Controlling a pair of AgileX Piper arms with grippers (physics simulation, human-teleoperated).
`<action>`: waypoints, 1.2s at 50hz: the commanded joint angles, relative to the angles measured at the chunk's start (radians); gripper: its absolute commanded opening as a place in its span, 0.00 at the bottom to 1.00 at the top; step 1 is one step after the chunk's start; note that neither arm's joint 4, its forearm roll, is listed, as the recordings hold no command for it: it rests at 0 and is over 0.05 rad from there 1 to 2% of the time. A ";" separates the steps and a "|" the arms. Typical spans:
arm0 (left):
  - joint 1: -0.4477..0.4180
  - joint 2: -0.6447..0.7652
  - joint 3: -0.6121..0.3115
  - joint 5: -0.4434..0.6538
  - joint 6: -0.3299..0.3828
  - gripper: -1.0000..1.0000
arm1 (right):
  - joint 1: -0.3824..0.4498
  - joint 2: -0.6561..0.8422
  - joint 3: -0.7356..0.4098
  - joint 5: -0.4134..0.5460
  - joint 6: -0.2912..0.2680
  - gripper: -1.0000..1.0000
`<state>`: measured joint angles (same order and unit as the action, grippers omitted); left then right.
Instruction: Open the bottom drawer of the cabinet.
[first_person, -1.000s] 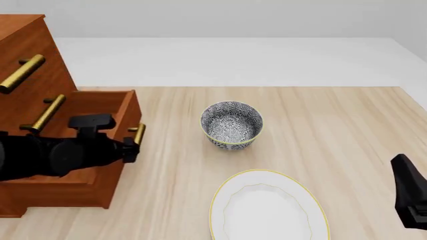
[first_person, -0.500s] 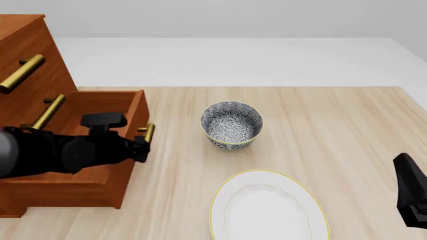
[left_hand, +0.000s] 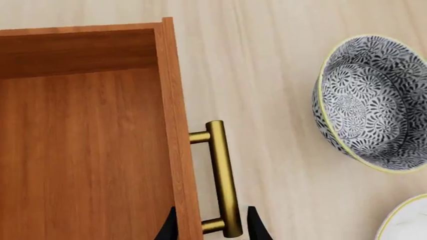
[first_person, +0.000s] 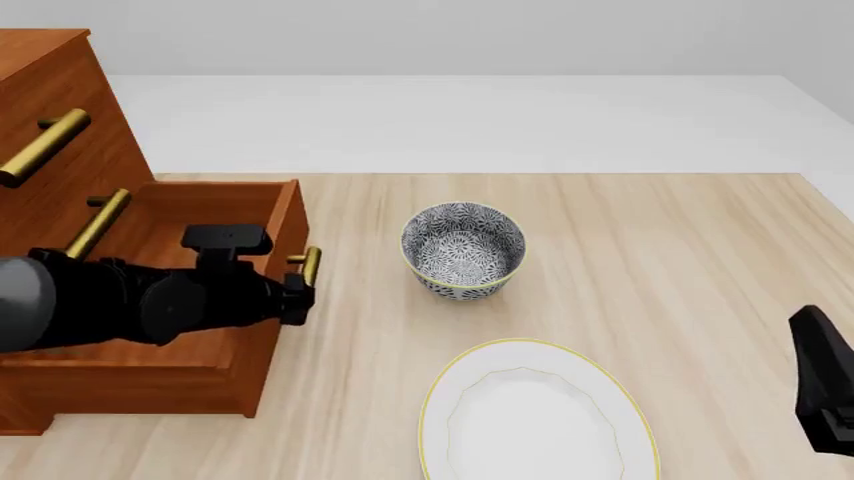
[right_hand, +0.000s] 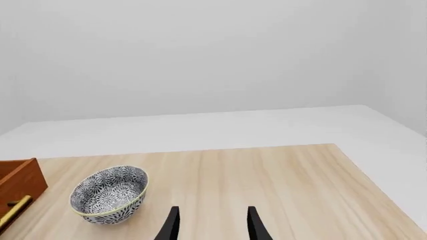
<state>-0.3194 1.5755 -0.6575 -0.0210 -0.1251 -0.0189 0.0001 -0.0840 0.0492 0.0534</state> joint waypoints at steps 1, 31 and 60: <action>-0.041 0.026 -0.026 0.005 0.001 1.00 | -0.002 0.000 0.004 -0.005 0.002 1.00; -0.018 -0.168 -0.096 0.187 0.028 1.00 | 0.014 0.000 0.004 -0.004 0.002 1.00; 0.014 -0.382 -0.158 0.353 0.050 1.00 | 0.032 0.000 -0.022 0.011 0.001 1.00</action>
<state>-0.3104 1.2703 -0.7954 0.2806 -0.0835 0.0052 0.0001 -0.0877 0.0474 0.0562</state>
